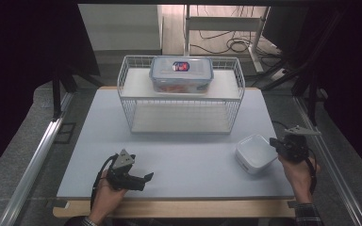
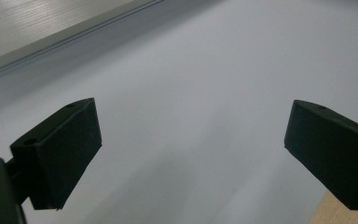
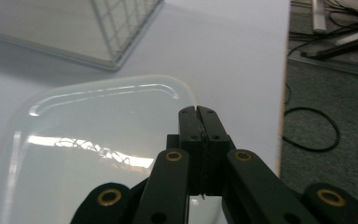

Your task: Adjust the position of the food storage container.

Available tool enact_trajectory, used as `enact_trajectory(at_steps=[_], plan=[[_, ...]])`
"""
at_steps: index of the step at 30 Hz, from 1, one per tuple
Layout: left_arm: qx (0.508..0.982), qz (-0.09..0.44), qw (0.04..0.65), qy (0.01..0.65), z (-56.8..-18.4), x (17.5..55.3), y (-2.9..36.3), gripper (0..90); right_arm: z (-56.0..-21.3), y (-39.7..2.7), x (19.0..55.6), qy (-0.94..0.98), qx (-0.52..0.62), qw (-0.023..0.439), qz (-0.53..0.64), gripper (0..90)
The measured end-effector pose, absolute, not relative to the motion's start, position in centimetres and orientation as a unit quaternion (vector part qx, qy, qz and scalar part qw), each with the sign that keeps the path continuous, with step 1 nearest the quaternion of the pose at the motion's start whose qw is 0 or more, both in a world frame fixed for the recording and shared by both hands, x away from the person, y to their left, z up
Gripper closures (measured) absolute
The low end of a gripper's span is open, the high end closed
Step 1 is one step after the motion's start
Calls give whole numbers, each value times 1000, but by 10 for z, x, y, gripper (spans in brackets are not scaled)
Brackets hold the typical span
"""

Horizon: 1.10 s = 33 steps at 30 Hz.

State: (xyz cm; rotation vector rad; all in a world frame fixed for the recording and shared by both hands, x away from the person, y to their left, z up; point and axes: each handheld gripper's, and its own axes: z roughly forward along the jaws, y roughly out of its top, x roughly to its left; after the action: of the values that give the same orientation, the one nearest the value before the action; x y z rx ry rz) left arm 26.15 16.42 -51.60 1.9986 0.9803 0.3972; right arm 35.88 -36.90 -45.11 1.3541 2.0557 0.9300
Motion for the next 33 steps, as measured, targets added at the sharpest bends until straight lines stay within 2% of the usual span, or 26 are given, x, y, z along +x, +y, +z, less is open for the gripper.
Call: enact_trajectory(at_steps=[5,17,33], plan=[[798,153,429,395,-517,262,166,40,-455,-381,362,746,512,264,334,896],[801,151,425,393,-518,262,164,42,-467,-386,365,753,520,239,326,896],[804,149,421,392,-519,262,163,44,-470,-349,355,792,474,194,332,891]])
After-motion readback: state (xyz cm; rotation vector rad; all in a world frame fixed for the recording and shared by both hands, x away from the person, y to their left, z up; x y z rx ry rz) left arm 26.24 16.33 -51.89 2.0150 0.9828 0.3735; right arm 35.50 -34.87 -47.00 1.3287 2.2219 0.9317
